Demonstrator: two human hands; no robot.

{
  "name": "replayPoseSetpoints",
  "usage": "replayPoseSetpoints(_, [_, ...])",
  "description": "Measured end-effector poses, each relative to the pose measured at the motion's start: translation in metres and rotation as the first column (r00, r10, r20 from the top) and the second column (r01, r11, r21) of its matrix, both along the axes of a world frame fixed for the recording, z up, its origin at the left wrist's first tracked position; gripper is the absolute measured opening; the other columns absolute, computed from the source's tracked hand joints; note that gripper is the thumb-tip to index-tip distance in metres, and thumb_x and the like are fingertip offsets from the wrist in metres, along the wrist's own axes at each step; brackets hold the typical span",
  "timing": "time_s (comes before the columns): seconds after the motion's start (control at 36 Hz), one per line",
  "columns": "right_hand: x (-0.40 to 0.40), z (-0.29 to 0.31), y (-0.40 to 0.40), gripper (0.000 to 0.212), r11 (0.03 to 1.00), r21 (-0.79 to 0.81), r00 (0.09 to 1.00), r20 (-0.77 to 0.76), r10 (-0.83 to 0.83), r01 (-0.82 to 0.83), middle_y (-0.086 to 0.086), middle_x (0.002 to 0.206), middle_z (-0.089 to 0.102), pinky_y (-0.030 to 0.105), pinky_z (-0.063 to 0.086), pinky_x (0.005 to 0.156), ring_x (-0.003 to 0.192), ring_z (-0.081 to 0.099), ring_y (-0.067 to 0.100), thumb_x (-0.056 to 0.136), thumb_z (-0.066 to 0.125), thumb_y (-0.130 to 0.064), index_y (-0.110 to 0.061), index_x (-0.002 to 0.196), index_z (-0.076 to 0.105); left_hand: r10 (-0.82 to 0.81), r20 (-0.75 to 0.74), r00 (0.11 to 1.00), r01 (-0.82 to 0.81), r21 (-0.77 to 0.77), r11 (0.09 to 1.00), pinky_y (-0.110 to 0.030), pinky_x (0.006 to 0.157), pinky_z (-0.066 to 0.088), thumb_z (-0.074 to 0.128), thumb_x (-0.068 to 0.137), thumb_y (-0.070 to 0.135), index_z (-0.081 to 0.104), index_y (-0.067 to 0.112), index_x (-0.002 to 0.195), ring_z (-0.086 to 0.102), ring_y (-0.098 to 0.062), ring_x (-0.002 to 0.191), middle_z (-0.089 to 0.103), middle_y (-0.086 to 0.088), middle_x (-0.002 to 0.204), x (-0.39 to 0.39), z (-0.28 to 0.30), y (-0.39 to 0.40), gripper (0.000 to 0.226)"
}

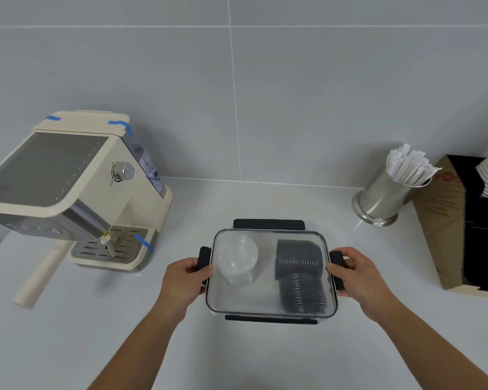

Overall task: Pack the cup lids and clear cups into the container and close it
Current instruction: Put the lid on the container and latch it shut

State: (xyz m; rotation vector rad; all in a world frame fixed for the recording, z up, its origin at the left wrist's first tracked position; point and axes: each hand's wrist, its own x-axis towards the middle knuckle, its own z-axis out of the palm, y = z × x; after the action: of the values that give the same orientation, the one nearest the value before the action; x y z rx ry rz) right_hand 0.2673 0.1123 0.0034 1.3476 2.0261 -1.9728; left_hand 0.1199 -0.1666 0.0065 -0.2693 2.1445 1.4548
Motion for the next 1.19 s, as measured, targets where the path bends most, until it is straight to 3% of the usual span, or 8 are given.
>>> replayPoseSetpoints(0.11, [0.000, 0.000, 0.000, 0.018, 1.000, 0.003, 1.000, 0.004, 0.002, -0.003, 0.013, 0.095, 0.069, 0.040, 0.058, 0.067, 0.082, 0.066, 0.031, 0.090, 0.063, -0.005, -0.018, 0.102, 0.063, -0.013, -0.009, 1.000, 0.013, -0.016, 1.000, -0.031, 0.068, 0.055, 0.071, 0.087, 0.010, 0.067, 0.020, 0.090, 0.068, -0.030, 0.089, 0.071, -0.008, 0.092, 0.000, -0.002, 0.000, 0.010])
replayPoseSetpoints(0.39, [0.002, -0.004, 0.001, 0.020, 1.000, -0.019, 1.000, 0.012, 0.010, -0.010, 0.016, 0.097, 0.069, 0.035, 0.054, 0.063, 0.082, 0.066, 0.032, 0.091, 0.064, -0.007, -0.017, 0.108, 0.061, -0.029, -0.008, 1.000, 0.029, -0.006, 1.000, -0.032, 0.071, 0.056, 0.071, 0.087, 0.011, 0.065, 0.025, 0.085, 0.068, -0.032, 0.092, 0.071, -0.009, 0.094, -0.002, -0.006, -0.002, 0.016])
replayPoseSetpoints(0.64, [0.006, -0.017, -0.007, 0.020, 0.999, 0.020, 0.998, -0.044, -0.042, 0.043, 0.013, 0.095, 0.073, 0.037, 0.058, 0.067, 0.078, 0.066, 0.029, 0.093, 0.061, -0.010, -0.021, 0.109, 0.062, -0.028, -0.129, 0.991, 0.022, -0.048, 0.999, -0.030, 0.074, 0.054, 0.068, 0.090, 0.018, 0.063, 0.021, 0.099, 0.067, -0.027, 0.087, 0.070, -0.004, 0.091, 0.007, -0.019, -0.002, 0.011])
replayPoseSetpoints(0.72, [0.009, -0.021, -0.012, 0.026, 0.997, 0.030, 0.996, -0.046, -0.070, 0.072, 0.011, 0.098, 0.072, 0.043, 0.060, 0.074, 0.084, 0.067, 0.030, 0.094, 0.062, -0.015, -0.025, 0.117, 0.058, 0.006, -0.126, 0.992, -0.012, -0.047, 0.999, -0.035, 0.081, 0.055, 0.071, 0.088, 0.021, 0.056, 0.021, 0.110, 0.068, -0.025, 0.085, 0.072, -0.003, 0.091, 0.008, -0.022, -0.002, 0.026])
replayPoseSetpoints(0.81, [0.010, -0.022, -0.016, 0.036, 0.994, 0.040, 0.994, -0.055, -0.097, 0.099, 0.008, 0.104, 0.069, 0.035, 0.057, 0.069, 0.090, 0.068, 0.027, 0.095, 0.060, -0.021, -0.033, 0.127, 0.050, 0.016, -0.170, 0.985, -0.028, -0.064, 0.998, -0.039, 0.081, 0.056, 0.072, 0.086, 0.024, 0.047, 0.027, 0.115, 0.068, -0.027, 0.082, 0.072, -0.006, 0.091, 0.010, -0.027, -0.003, 0.039])
replayPoseSetpoints(0.94, [0.014, -0.023, -0.018, 0.048, 0.982, 0.154, 0.994, -0.038, -0.106, 0.110, 0.002, 0.101, 0.066, 0.036, 0.056, 0.071, 0.090, 0.065, 0.023, 0.092, 0.065, -0.027, -0.037, 0.133, 0.041, -0.079, -0.322, 0.944, 0.032, -0.150, 0.988, -0.029, 0.070, 0.052, 0.067, 0.089, 0.023, 0.045, 0.033, 0.114, 0.066, -0.024, 0.080, 0.065, 0.000, 0.097, 0.015, -0.029, -0.002, 0.034])
replayPoseSetpoints(1.03, [0.015, -0.022, -0.018, 0.046, 0.966, 0.243, 0.996, -0.014, -0.092, 0.092, -0.003, 0.103, 0.063, 0.044, 0.058, 0.079, 0.087, 0.065, 0.020, 0.088, 0.067, -0.032, -0.038, 0.126, 0.042, -0.103, -0.375, 0.921, 0.042, -0.167, 0.985, -0.031, 0.075, 0.054, 0.065, 0.090, 0.020, 0.054, 0.032, 0.112, 0.066, -0.028, 0.085, 0.063, 0.004, 0.100, 0.017, -0.031, -0.002, 0.027])
replayPoseSetpoints(1.19, [0.015, -0.018, -0.024, 0.023, 0.921, 0.384, 0.997, 0.009, -0.081, 0.071, -0.003, 0.103, 0.064, 0.027, 0.049, 0.067, 0.081, 0.062, 0.012, 0.088, 0.065, -0.035, -0.024, 0.106, 0.055, -0.116, -0.416, 0.902, 0.034, -0.198, 0.980, -0.025, 0.088, 0.046, 0.066, 0.090, 0.022, 0.061, 0.017, 0.126, 0.062, -0.020, 0.104, 0.062, 0.003, 0.119, 0.020, -0.032, -0.003, 0.037])
